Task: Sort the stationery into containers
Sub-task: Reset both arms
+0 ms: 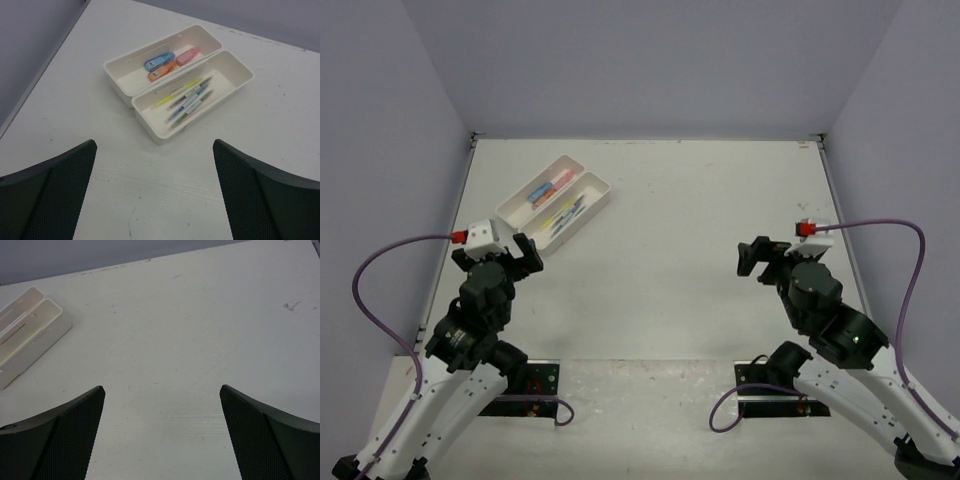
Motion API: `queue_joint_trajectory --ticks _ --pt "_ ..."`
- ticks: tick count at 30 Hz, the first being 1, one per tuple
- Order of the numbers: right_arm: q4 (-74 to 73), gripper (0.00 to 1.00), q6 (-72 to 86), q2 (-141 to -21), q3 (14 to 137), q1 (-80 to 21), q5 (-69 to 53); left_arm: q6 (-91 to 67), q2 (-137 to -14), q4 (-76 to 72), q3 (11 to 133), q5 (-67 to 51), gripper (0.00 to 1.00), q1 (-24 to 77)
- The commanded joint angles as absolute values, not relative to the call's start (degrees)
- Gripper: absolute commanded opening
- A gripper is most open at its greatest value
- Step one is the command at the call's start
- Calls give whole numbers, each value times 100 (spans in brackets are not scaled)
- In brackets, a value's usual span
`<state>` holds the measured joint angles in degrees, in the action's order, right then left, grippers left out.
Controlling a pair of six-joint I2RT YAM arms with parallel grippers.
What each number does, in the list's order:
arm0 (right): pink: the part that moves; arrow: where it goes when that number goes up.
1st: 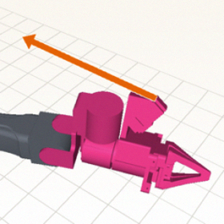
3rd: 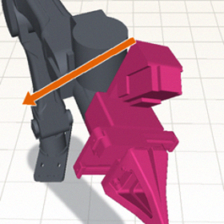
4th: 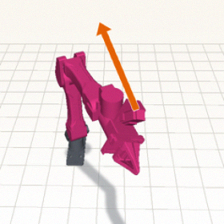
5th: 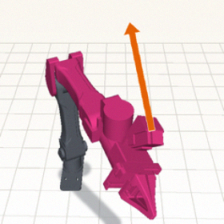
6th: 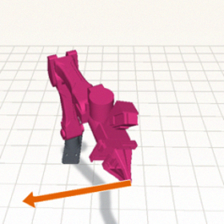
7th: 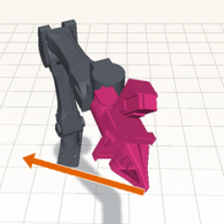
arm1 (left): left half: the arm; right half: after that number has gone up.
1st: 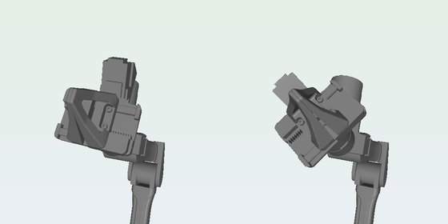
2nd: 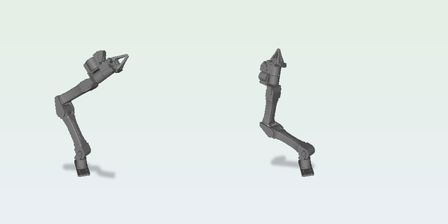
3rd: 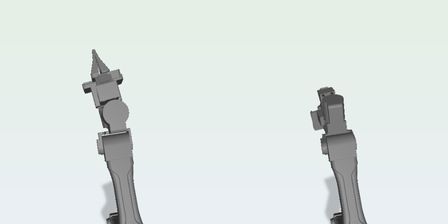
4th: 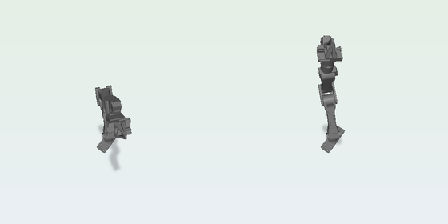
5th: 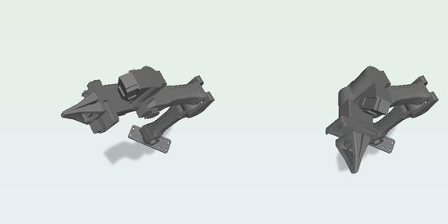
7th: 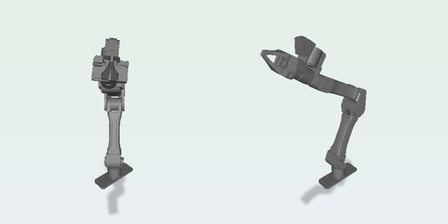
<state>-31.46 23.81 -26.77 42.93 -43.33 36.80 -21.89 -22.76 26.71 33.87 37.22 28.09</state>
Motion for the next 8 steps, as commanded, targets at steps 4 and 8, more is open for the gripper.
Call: queue_joint_trajectory --ticks 4,8 --pt "-2918 99 2449 -2660 4259 -4333 3908 -2042 -2218 2326 3343 3586 100 2702" --pt "-2918 99 2445 -2647 4264 -4325 3969 -2023 -2196 2304 3331 3560 100 2689"
